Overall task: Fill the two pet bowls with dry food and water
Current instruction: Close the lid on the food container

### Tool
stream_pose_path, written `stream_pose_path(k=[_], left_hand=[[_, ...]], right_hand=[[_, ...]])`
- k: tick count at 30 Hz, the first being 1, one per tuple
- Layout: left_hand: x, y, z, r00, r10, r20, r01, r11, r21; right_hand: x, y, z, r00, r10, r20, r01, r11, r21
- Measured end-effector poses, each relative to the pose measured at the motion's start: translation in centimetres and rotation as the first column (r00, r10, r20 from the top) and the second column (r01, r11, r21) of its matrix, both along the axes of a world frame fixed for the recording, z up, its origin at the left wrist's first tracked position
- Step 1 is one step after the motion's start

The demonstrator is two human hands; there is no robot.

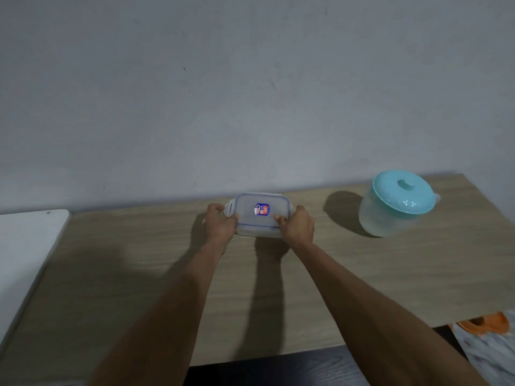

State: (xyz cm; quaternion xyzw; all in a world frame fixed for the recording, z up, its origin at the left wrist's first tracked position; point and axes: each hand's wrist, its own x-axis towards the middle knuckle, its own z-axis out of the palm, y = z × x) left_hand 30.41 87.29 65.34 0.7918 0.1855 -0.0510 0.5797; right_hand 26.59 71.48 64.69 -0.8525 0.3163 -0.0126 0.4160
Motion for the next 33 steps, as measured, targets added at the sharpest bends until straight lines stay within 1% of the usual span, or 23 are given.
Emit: stream_pose_path(k=[6,9,11,14,18,20,23,25,28,30,33], left_hand=[[0.1,0.0,-0.4,1.000,-0.004,-0.028,0.004,1.000,0.024],[0.4,0.0,-0.8,0.999,-0.005,-0.035,0.006,0.999,0.036],[0.6,0.0,-1.2,0.998,-0.016,-0.060,0.017,1.000,0.010],[1.0,0.1,-1.6,0.994,-0.051,-0.093,0.053,0.998,0.027],[0.9,-0.2,-0.9,0.993,-0.079,-0.093,0.085,0.995,0.059],[0.8,-0.2,-0.8,0.992,-0.086,-0.090,0.093,0.993,0.079],[1.0,-0.3,-1.5,0.993,-0.094,-0.067,0.099,0.993,0.067],[1.2,-0.4,-2.0,0.995,-0.082,-0.053,0.084,0.996,0.039],[1.3,-0.7,-2.7,0.998,-0.035,-0.056,0.032,0.998,-0.047],[1.1,-1.0,-3.0,0.998,-0.004,-0.059,-0.003,0.993,-0.117],[1.0,-1.4,-3.3,0.998,0.021,-0.053,-0.030,0.986,-0.163]], right_hand=[[0.4,-0.6,-0.3,0.999,-0.026,-0.024,0.027,0.998,0.055],[0.3,-0.6,-0.6,1.000,-0.014,-0.027,0.015,0.998,0.053],[0.4,-0.7,-0.7,1.000,0.007,-0.030,-0.006,0.999,0.043],[0.7,-1.0,-0.4,0.996,0.070,-0.058,-0.069,0.997,0.020],[1.9,-2.0,0.5,0.966,0.234,-0.111,-0.242,0.968,-0.066],[3.4,-2.2,1.2,0.924,0.339,-0.175,-0.362,0.924,-0.125],[5.6,-2.1,2.9,0.793,0.523,-0.314,-0.581,0.804,-0.127],[6.9,-2.1,4.3,0.696,0.596,-0.400,-0.667,0.744,-0.051],[8.5,-2.8,5.2,0.601,0.641,-0.477,-0.698,0.712,0.077],[9.3,-3.2,4.8,0.598,0.644,-0.477,-0.696,0.712,0.088],[9.7,-3.1,4.4,0.608,0.644,-0.464,-0.667,0.732,0.142]])
